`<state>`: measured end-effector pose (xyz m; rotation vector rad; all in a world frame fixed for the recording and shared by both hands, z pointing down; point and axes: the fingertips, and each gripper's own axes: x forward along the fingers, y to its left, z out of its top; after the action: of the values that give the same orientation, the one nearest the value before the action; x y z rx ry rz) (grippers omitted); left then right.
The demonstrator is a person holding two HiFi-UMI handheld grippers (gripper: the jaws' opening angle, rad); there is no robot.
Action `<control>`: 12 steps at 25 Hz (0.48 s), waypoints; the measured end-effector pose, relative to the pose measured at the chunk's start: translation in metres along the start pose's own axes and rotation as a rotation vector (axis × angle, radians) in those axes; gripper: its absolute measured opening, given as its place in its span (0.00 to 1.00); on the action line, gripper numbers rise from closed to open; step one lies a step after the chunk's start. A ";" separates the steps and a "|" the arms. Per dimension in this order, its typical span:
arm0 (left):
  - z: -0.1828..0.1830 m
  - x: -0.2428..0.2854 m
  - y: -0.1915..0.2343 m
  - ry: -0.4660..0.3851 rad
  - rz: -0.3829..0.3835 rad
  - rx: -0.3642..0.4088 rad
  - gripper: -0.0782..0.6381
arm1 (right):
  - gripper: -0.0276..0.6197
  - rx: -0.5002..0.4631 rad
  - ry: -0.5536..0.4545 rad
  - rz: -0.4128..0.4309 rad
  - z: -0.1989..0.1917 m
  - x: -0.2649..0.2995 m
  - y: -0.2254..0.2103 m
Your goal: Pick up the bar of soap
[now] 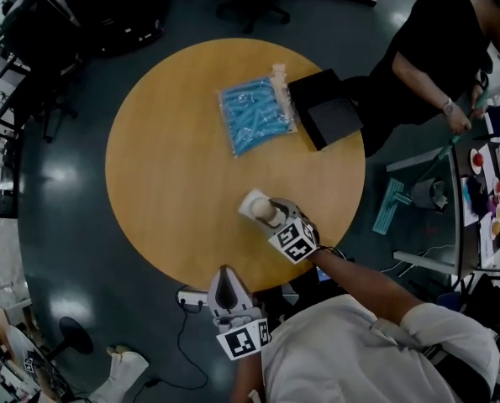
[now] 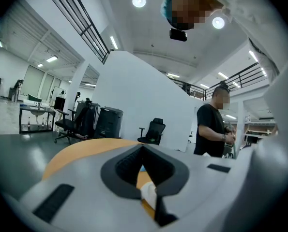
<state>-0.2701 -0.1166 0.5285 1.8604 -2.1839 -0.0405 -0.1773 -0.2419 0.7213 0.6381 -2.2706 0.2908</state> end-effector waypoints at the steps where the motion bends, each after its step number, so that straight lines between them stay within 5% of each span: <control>1: 0.002 -0.001 -0.002 -0.004 -0.004 0.001 0.12 | 0.44 -0.003 -0.054 -0.003 0.011 -0.013 0.000; 8: 0.050 -0.013 -0.035 -0.094 -0.054 0.019 0.12 | 0.44 -0.023 -0.536 -0.023 0.099 -0.178 0.006; 12: 0.070 -0.017 -0.060 -0.137 -0.094 0.031 0.12 | 0.44 0.019 -0.683 -0.036 0.111 -0.252 0.012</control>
<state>-0.2258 -0.1216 0.4463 2.0315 -2.1948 -0.1582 -0.1009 -0.1845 0.4632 0.8858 -2.8992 0.0769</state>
